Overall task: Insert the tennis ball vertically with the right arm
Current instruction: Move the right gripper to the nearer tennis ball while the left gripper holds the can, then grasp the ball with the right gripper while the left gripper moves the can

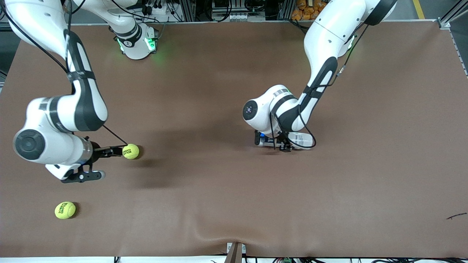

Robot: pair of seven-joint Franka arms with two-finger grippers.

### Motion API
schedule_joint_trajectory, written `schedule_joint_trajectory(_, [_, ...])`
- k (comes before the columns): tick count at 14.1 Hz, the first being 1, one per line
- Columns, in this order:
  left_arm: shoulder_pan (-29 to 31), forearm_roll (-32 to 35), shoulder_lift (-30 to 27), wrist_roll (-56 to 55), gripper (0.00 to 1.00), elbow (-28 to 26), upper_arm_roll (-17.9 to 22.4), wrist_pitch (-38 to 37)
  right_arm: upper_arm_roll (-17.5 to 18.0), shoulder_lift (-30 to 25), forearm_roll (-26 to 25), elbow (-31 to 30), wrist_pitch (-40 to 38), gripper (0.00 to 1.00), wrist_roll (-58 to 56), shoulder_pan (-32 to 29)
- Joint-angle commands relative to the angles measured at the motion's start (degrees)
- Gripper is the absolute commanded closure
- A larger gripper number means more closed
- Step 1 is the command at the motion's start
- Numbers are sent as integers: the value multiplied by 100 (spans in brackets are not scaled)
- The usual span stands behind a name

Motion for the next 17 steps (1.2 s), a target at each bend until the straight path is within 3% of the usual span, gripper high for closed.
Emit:
schedule_joint_trajectory(1, [-31, -354, -7, -189, 29, 549, -215, -2, 0, -176, -222, -686, 653, 0, -56, 49])
schedule_joint_trajectory(4, [-14, -408, -33, -934, 29, 771, -532, 838, 9, -210, -1031, -1493, 1636, 0, -47, 251])
schedule_joint_trajectory(10, [-137, -329, 169, -3027, 29, 753, -515, 3598, 9, -132, -1032, -2331, 2948, 0, -39, 199])
schedule_joint_trajectory(12, [-137, -329, 143, -3318, 41, 753, -507, 4022, 9, -62, -1032, -2349, 2967, 0, -21, 199])
schedule_joint_trajectory(17, [-137, -399, 283, -4038, 38, 753, -489, 5471, 17, 114, -1014, -2332, 3099, 0, 5, 146])
